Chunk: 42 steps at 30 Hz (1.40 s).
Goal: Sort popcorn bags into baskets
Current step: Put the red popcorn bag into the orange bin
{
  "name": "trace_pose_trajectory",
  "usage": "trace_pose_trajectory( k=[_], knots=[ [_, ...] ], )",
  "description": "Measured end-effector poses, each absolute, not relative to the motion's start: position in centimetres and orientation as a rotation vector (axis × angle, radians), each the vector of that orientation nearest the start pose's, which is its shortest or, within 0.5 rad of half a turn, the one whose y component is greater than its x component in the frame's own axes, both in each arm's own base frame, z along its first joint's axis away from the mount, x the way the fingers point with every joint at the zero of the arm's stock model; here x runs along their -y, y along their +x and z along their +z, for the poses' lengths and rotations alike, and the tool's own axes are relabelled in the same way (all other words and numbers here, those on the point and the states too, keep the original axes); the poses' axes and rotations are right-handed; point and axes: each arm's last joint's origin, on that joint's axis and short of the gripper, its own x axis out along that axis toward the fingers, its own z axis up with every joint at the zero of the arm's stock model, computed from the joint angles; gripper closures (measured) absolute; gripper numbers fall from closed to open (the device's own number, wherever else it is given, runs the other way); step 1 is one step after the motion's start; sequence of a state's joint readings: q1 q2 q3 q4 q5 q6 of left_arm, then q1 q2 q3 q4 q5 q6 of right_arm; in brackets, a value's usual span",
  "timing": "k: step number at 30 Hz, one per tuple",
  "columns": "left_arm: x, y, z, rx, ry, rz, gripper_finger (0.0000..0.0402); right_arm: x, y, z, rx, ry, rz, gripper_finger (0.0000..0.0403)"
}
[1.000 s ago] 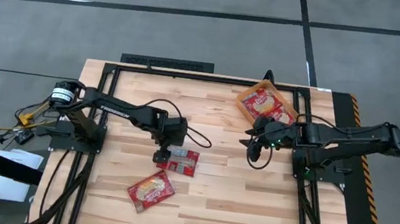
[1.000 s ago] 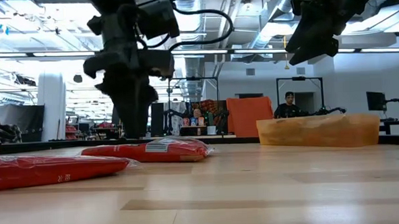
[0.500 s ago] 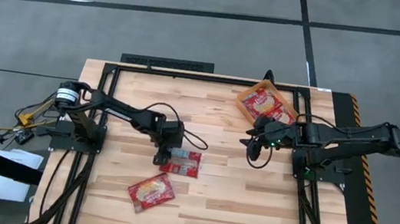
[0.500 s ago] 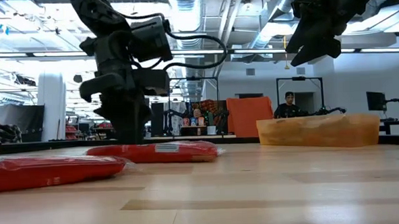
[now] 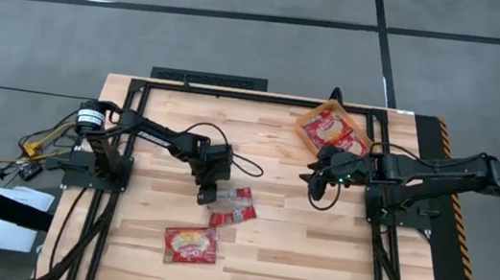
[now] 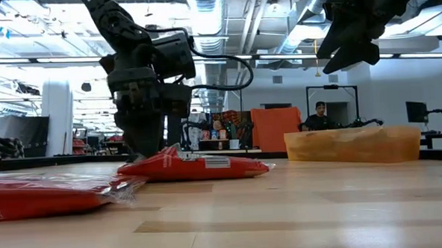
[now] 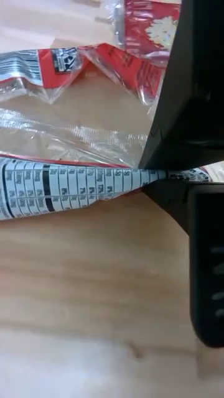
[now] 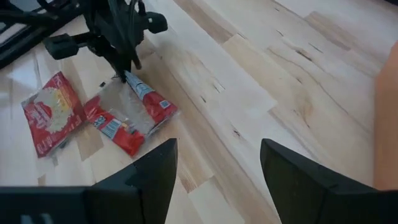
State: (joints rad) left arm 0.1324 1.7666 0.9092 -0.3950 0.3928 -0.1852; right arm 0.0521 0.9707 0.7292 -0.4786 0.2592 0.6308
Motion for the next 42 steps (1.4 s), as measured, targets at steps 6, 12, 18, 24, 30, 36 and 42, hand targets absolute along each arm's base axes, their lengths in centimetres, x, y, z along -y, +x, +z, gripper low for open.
trace_pose_trajectory(
  k=[6,12,18,24,30,36,42],
  knots=[
    [-4.4,32.4,14.8,-1.156,-0.584,-0.021,0.0401,-0.3,19.5,23.9,-0.571,0.695,-0.476,0.0149],
    [-5.3,34.2,17.5,-1.053,-0.639,0.023,0.0401,-0.9,19.7,21.7,-0.441,0.903,-0.468,0.0149],
    [-5.8,35.6,19.7,-0.972,-0.631,0.009,0.0401,-1.4,19.2,20.1,-0.414,0.958,-0.517,0.0149],
    [-6.0,36.7,22.1,-0.894,-0.603,-0.019,0.0401,-1.8,19.0,19.6,-0.436,0.921,-0.505,0.0148],
    [-6.1,37.4,23.9,-0.840,-0.579,-0.034,0.0401,-1.8,19.2,20.0,-0.409,0.901,-0.474,0.0148],
    [-6.2,38.0,25.4,-0.797,-0.567,-0.043,0.0401,-1.8,19.5,20.5,-0.377,0.878,-0.414,0.0148],
    [-6.3,38.4,26.8,-0.761,-0.557,-0.048,0.0401,-1.9,19.6,20.5,-0.376,0.855,-0.402,0.0148]
  ],
)
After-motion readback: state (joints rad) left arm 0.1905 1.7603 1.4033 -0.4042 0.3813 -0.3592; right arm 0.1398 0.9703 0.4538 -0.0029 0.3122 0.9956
